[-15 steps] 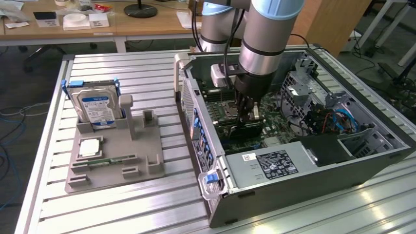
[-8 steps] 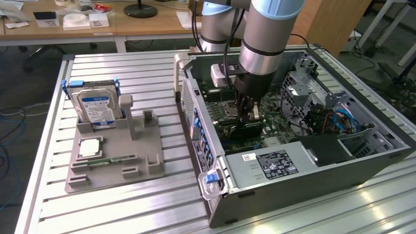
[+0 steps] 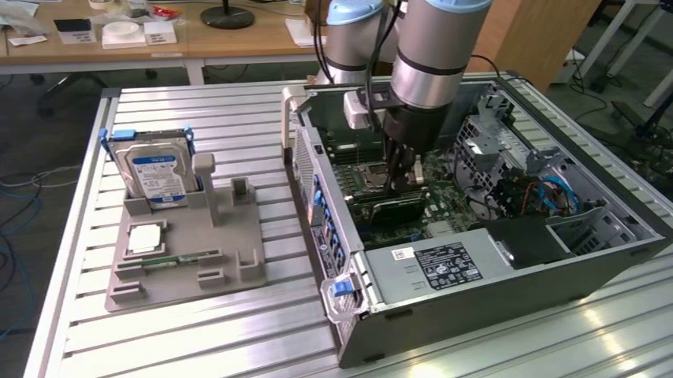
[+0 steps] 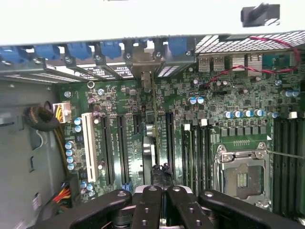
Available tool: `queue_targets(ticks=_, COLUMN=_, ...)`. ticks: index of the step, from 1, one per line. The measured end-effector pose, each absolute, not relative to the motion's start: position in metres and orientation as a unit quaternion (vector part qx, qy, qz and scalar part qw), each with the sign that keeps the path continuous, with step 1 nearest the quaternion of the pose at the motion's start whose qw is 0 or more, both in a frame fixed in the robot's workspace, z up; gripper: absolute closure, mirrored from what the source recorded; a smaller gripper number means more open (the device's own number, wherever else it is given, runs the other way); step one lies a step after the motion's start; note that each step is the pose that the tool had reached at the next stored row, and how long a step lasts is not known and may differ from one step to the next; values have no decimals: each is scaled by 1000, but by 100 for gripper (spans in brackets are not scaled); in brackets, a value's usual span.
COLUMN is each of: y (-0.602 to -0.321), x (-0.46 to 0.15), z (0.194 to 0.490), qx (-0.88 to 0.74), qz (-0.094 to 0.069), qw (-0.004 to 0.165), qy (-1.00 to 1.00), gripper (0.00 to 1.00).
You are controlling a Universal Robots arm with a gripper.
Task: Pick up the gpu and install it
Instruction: 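Press down on the gpu until it lock into place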
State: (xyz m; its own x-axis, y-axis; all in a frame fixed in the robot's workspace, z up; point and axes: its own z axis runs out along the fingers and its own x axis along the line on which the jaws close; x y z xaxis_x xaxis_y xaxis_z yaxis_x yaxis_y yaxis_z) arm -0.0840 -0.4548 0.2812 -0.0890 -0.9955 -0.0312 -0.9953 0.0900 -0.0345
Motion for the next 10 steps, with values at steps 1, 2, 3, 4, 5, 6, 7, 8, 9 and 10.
queue_targets(ticks=1, y=-455, x=-84, z=284, qx=-675, qz=-2, qw=23, qy=738, gripper=89)
queue_targets(ticks=2, y=-455, x=-84, z=287, qx=-675, qz=-2, qw=23, qy=738, gripper=89)
queue_targets(ticks=3, y=-455, x=-83, z=290, qx=-675, qz=-2, qw=23, qy=738, gripper=89)
queue_targets(ticks=4, y=-455, x=-83, z=293, qx=-675, qz=-2, qw=23, qy=738, gripper=89)
queue_targets(ticks=5, y=-455, x=-83, z=295, qx=-675, qz=-2, qw=23, qy=738, gripper=89)
queue_targets(ticks=6, y=-455, x=-83, z=298, qx=-675, qz=-3, qw=23, qy=738, gripper=89)
queue_targets(ticks=7, y=-455, x=-83, z=301, qx=-675, qz=-3, qw=22, qy=738, gripper=89)
queue_targets(ticks=8, y=-455, x=-83, z=303, qx=-675, qz=-3, qw=22, qy=738, gripper=89)
queue_targets(ticks=9, y=-455, x=-83, z=303, qx=-675, qz=-3, qw=22, qy=738, gripper=89)
queue_targets(ticks=10, y=-455, x=-83, z=303, qx=-675, qz=-3, qw=22, qy=738, gripper=89)
